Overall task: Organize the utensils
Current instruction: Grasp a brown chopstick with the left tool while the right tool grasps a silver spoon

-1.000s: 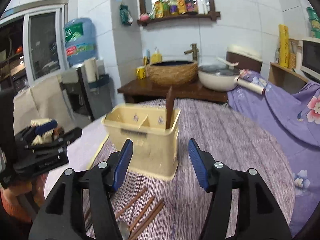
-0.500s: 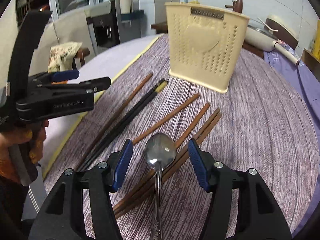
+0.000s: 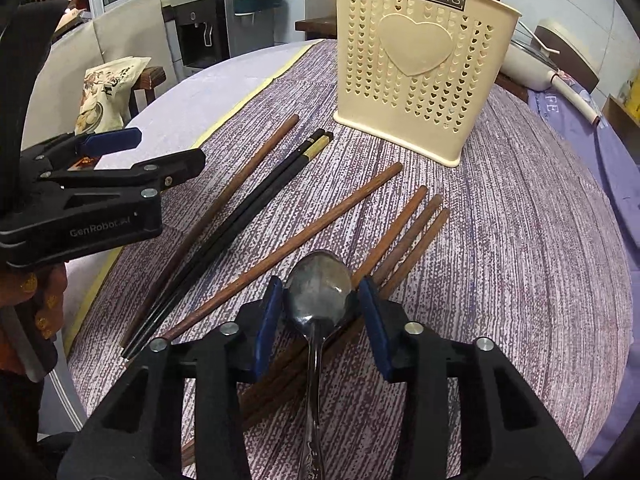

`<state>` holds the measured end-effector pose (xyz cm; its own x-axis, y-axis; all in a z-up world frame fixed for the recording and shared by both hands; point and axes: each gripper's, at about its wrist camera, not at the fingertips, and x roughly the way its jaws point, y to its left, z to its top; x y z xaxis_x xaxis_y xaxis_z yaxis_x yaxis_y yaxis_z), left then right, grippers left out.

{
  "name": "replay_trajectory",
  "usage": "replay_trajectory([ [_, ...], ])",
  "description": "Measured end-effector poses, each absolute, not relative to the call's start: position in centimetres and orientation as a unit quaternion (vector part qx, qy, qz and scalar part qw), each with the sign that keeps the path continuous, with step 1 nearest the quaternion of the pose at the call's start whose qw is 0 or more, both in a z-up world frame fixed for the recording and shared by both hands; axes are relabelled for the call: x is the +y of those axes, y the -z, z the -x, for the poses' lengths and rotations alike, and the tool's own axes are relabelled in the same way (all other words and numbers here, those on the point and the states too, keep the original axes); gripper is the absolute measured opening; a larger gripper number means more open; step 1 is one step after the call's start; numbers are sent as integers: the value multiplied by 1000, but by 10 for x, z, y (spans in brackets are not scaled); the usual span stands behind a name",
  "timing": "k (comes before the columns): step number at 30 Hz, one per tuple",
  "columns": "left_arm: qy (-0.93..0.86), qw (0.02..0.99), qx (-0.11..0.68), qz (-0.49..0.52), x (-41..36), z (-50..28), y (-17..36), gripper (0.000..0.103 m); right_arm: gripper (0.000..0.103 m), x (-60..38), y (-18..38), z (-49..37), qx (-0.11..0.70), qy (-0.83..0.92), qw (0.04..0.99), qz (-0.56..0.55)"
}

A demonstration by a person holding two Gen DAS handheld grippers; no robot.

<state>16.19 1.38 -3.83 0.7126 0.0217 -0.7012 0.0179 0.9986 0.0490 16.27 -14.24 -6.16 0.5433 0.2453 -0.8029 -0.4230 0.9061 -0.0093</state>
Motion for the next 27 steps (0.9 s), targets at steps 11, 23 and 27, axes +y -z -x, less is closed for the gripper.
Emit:
replay_trajectory([
  [11,27,915,401,-37,6,-183,40,63,38,-141,58,-160,432,-198,874,96],
  [23,57,893,446,-5,-11,-230,50,36,38,-153,49,-153,421,-196,882,78],
  [27,57,889,455,-5,-18,-240,56,30,38,-158,49,-152,420,-192,884,72],
])
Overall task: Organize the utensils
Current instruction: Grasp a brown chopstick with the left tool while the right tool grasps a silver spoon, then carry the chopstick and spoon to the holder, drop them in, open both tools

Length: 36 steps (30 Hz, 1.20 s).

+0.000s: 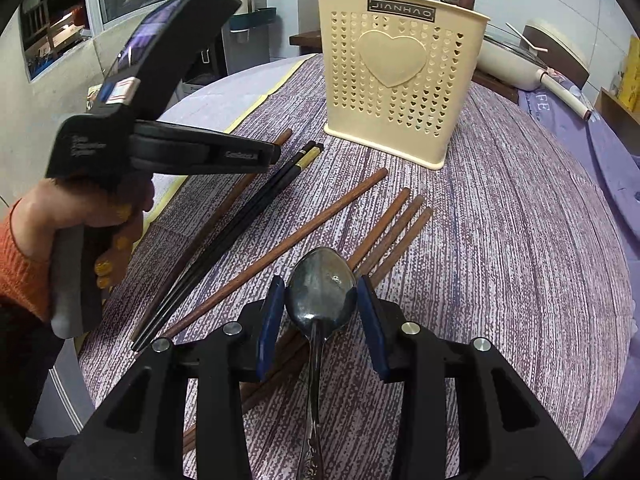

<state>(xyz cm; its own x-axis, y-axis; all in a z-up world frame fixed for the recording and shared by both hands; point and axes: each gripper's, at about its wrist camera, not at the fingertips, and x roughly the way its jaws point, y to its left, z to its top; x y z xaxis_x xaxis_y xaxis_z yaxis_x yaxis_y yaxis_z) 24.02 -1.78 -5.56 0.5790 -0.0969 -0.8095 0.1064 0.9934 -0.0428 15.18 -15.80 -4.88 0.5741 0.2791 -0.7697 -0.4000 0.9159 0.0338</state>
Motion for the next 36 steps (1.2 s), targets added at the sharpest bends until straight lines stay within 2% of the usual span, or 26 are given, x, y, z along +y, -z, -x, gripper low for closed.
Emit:
replay_trajectory([
  [6,44,891,451,-27,-26,-250,59,18,38,-167,41,-150,410,-190,890,58],
  [8,40,891,451,-25,-26,-252,58,8,38,-170,37,-148,404,-192,893,50],
  [18,36,902,431,12,-15,-247,47,8,38,-191,14,-141,379,-198,904,3],
  [36,77,958,272,38,-11,-165,-68,7,38,-216,-46,-103,298,-214,930,-12],
])
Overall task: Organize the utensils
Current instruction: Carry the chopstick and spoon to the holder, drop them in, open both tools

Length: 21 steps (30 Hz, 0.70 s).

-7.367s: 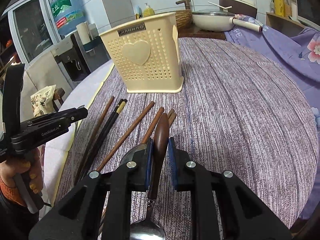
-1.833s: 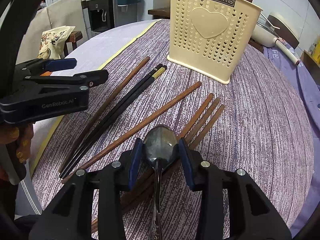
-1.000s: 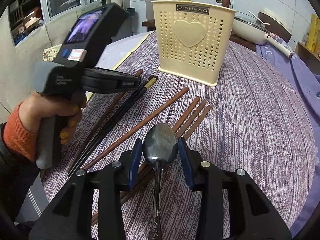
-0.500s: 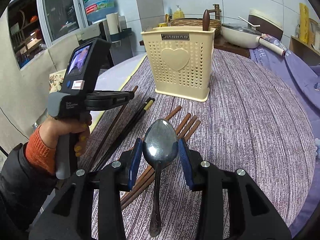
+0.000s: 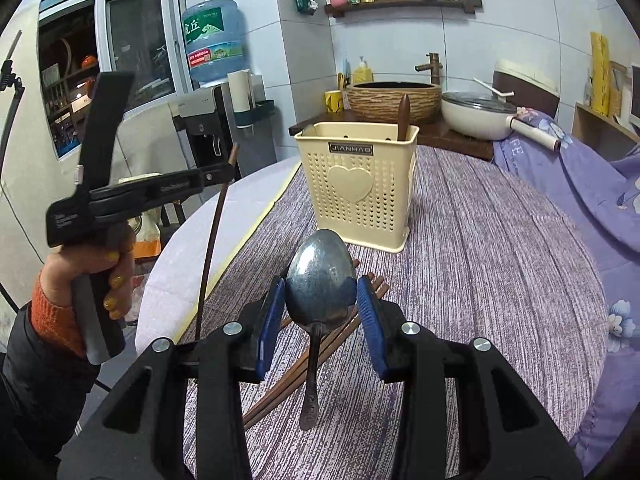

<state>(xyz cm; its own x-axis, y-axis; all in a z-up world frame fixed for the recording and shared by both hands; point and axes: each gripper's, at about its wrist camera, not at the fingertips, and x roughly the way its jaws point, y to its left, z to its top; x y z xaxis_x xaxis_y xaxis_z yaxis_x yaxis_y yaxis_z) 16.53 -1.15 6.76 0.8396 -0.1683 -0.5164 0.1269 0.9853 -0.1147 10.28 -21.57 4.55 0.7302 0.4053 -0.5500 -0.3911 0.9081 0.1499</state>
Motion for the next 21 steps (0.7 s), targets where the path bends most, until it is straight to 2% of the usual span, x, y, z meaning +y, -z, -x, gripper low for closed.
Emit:
replay_trajectory([
  [10,79,966,244,33,-11,-156,-89,7,38,-215,-62,-97,270,-223,936,-17],
  [21,99,967,230,37,-17,-167,-117,7,38,-211,-96,-135,219,-212,952,-18],
])
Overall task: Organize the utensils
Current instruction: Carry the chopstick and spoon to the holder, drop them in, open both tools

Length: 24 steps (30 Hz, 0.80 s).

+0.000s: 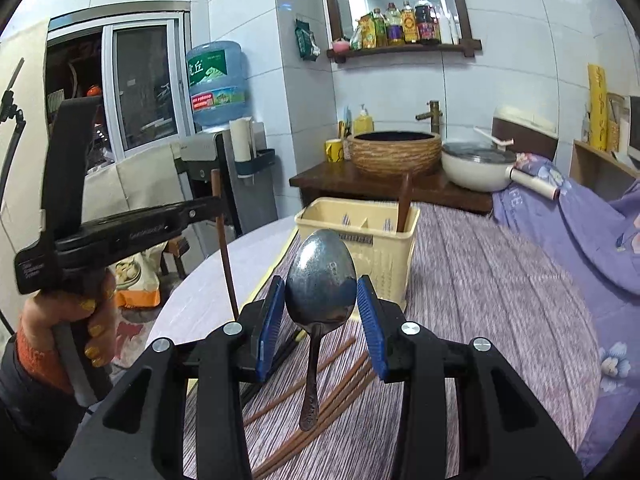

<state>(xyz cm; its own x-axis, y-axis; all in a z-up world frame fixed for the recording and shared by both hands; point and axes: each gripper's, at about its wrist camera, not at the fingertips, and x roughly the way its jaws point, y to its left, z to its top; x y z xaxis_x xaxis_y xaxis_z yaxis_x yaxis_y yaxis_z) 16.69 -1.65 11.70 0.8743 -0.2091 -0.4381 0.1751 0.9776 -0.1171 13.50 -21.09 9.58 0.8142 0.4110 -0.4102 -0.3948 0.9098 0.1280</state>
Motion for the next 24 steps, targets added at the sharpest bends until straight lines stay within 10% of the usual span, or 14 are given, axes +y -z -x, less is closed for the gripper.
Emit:
replay_trajectory([
  [15,97,984,143,45,-41,-211,-248,7,38,-204,-204,-234,144,-163,975,-35],
  [24,75,984,153,56,-52,-252,-233,7,38,-204,-190,-279,143,-122,982,-33],
])
